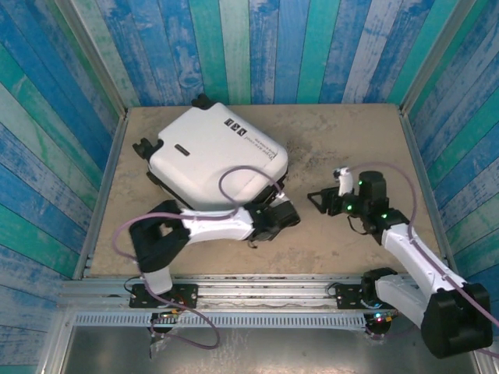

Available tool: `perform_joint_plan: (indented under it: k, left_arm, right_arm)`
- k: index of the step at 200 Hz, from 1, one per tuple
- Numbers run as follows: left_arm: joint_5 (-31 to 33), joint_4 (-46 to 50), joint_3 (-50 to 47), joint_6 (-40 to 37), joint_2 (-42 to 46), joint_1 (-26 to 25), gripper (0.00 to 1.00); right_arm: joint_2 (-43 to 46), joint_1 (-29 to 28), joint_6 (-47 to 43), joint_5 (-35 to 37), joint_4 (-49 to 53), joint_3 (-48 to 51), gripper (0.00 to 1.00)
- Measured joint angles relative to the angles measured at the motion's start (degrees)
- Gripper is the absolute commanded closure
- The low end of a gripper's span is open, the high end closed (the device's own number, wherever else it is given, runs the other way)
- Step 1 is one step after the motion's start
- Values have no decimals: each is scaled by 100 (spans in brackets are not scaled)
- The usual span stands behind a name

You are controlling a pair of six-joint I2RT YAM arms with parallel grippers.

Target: Pack the luggage

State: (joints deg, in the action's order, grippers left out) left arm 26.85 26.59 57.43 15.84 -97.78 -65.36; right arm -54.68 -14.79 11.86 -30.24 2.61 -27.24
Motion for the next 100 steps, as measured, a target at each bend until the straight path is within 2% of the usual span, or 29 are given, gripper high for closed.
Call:
perform_joint_plan:
  k: [31,55,100]
  left_arm:
    - [-459,-623,-1287,-566,1165,-225,100]
    - [-564,-1134,-2017,-833,1840,-474,100]
    - [-603,-1674,-2555,-1005,2319,-616,100]
  right_arm:
    - [365,-754,-133,372,-354,400,35]
    - [472,-1270,-323,684,-474,511,35]
    - [-13,-1829,-597,968,-730,623,37]
